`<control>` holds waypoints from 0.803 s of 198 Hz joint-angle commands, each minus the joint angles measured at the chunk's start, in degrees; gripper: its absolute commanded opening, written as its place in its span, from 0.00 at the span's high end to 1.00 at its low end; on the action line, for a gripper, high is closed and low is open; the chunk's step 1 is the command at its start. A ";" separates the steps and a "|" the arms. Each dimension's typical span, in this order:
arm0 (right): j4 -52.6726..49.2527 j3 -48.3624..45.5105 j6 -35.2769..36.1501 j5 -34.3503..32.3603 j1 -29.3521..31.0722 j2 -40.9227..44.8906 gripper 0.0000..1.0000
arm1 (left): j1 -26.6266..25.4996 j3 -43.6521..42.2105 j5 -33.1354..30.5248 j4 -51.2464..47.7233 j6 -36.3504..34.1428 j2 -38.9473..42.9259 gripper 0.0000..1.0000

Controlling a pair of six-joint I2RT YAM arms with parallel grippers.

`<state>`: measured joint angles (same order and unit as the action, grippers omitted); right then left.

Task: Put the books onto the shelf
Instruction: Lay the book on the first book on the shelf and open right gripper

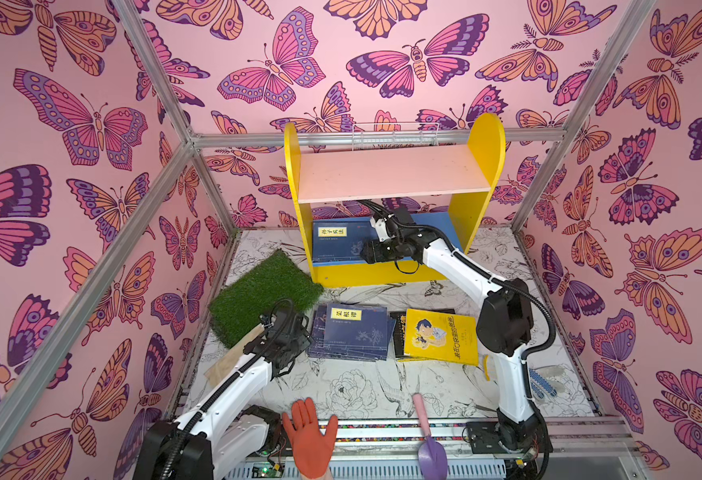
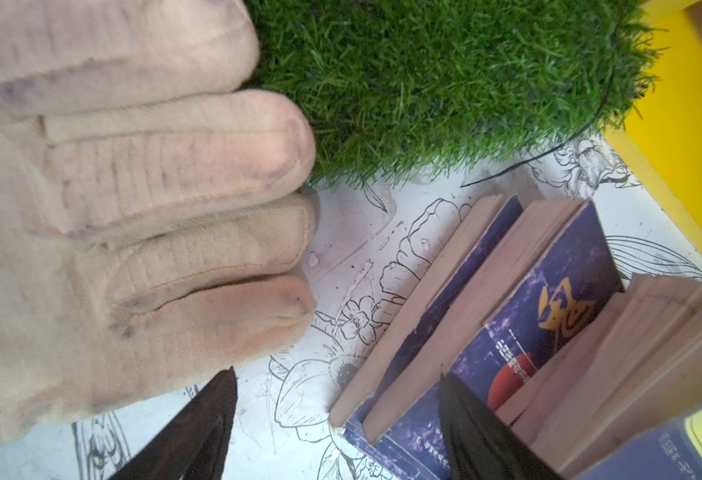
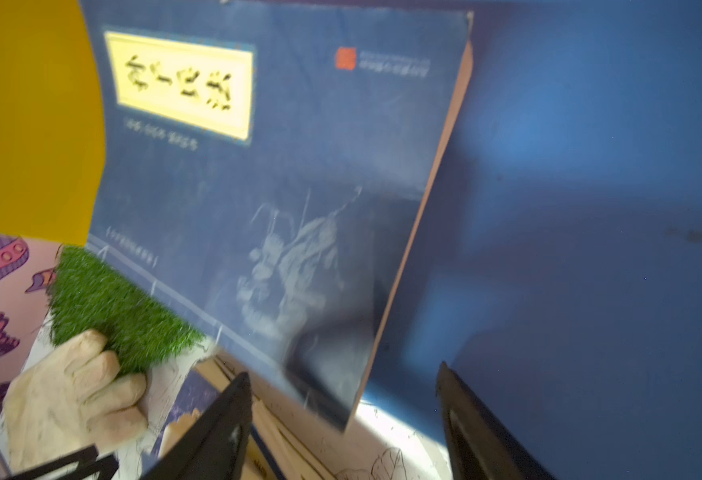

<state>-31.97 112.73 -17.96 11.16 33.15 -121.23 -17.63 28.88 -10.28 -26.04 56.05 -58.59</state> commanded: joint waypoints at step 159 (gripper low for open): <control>-4.76 4.12 12.95 -0.45 2.03 -4.67 0.50 | 0.31 -0.76 -0.34 -1.73 0.37 -0.74 0.23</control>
<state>-33.80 114.41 -7.18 11.57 34.61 -123.55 -17.63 28.88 -10.31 -26.02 56.05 -59.07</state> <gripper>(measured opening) 0.529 0.769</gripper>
